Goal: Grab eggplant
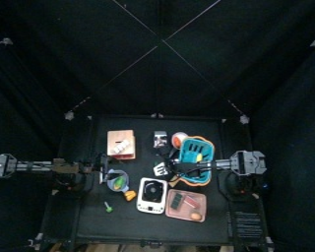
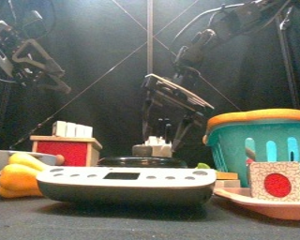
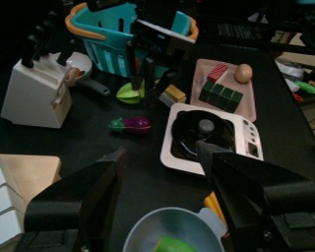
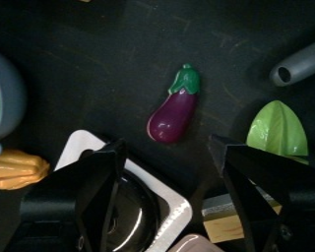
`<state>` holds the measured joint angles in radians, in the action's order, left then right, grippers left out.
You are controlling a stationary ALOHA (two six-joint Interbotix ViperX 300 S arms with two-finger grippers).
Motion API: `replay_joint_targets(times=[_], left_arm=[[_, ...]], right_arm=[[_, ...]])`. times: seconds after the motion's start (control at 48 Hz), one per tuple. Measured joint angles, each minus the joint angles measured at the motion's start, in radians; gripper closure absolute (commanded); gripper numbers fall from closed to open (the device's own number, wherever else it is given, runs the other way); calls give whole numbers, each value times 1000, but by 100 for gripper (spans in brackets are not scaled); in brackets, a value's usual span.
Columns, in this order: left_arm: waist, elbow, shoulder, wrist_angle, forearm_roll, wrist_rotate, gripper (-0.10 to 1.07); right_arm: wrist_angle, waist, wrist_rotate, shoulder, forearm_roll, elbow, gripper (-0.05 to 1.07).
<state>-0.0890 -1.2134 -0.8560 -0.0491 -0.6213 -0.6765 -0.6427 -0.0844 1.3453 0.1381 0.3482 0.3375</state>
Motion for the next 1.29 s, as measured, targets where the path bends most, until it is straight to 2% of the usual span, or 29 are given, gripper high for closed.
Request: replay_joint_targets(times=[0.583,0.875,1.292], left_arm=[[3,-12,0,-2,25,0,5],[3,-17,0,-2,25,0,5],[3,-17,0,-34,25,38,5]], right_arm=[[-52,-2,-3,164,3,-115,4],[-98,-8,-3,209,11,-138,5],[-98,-12,-3,259,8,-160,7]])
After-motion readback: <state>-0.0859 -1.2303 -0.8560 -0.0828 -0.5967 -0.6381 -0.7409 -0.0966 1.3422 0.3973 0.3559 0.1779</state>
